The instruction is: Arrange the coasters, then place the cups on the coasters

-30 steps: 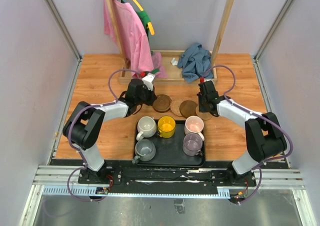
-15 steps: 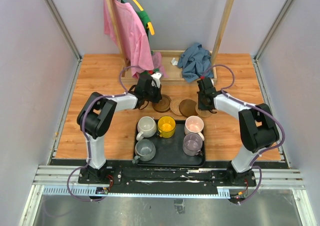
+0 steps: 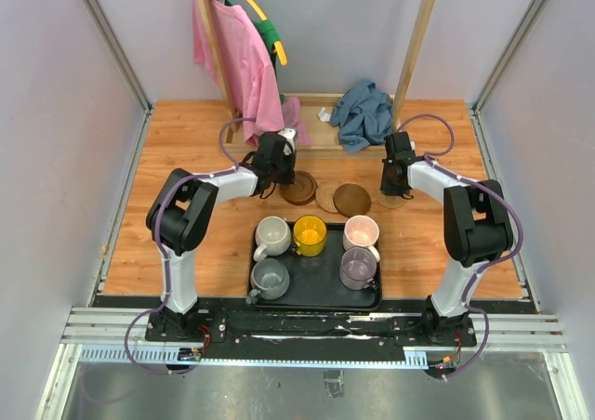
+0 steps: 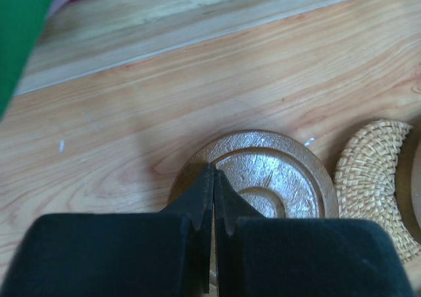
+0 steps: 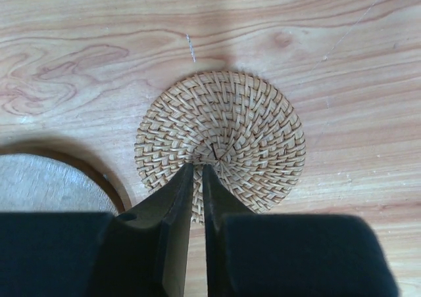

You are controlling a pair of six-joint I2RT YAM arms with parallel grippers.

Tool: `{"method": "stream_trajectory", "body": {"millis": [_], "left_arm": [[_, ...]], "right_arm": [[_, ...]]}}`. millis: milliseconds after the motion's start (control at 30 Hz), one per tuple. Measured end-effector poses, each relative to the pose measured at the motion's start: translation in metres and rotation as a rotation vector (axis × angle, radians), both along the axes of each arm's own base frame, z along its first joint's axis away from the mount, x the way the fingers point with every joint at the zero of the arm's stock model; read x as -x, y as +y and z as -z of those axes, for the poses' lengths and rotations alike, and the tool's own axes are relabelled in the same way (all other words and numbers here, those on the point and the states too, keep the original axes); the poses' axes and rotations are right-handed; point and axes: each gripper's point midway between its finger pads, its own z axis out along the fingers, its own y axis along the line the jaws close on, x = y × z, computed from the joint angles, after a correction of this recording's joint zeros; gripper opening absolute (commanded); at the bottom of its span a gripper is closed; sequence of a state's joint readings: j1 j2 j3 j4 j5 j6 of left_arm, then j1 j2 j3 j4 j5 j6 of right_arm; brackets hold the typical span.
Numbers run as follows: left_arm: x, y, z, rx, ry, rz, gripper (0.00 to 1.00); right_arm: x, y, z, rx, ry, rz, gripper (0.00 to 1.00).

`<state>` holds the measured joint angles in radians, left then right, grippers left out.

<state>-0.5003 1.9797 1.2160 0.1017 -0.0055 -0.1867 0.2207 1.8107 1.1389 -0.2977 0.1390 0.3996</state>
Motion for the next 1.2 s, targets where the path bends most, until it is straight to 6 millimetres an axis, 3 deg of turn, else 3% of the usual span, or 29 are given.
{"method": "stream_trajectory", "body": {"millis": [167, 200, 267, 367, 500, 600, 767, 1200], "left_arm": [[-0.006, 0.028, 0.001, 0.020, 0.013, -0.077, 0.01], [-0.008, 0.038, 0.001, 0.024, 0.015, -0.102, 0.01], [-0.011, 0.054, 0.001, 0.024, 0.017, -0.142, 0.01], [-0.016, 0.074, 0.000, 0.010, 0.012, -0.196, 0.01], [-0.017, 0.085, 0.000, -0.012, 0.009, -0.229, 0.01], [-0.011, 0.087, 0.000, -0.016, 0.012, -0.229, 0.00], [0.000, 0.093, 0.000, -0.027, 0.019, -0.233, 0.01], [0.016, 0.095, 0.001, -0.017, 0.028, -0.219, 0.01]], "right_arm": [[0.002, -0.003, -0.001, 0.020, 0.007, -0.017, 0.17], [0.002, -0.003, -0.004, 0.025, 0.005, -0.025, 0.22], [0.002, -0.004, -0.011, 0.028, -0.012, -0.039, 0.37], [-0.002, 0.000, -0.039, 0.021, -0.080, -0.082, 0.66], [-0.003, 0.014, -0.076, 0.004, -0.175, -0.141, 0.99], [0.004, 0.040, -0.086, -0.020, -0.198, -0.222, 0.98], [0.018, 0.076, -0.077, -0.069, -0.164, -0.322, 0.98], [0.035, 0.101, -0.023, -0.091, -0.010, -0.385, 0.98]]}}
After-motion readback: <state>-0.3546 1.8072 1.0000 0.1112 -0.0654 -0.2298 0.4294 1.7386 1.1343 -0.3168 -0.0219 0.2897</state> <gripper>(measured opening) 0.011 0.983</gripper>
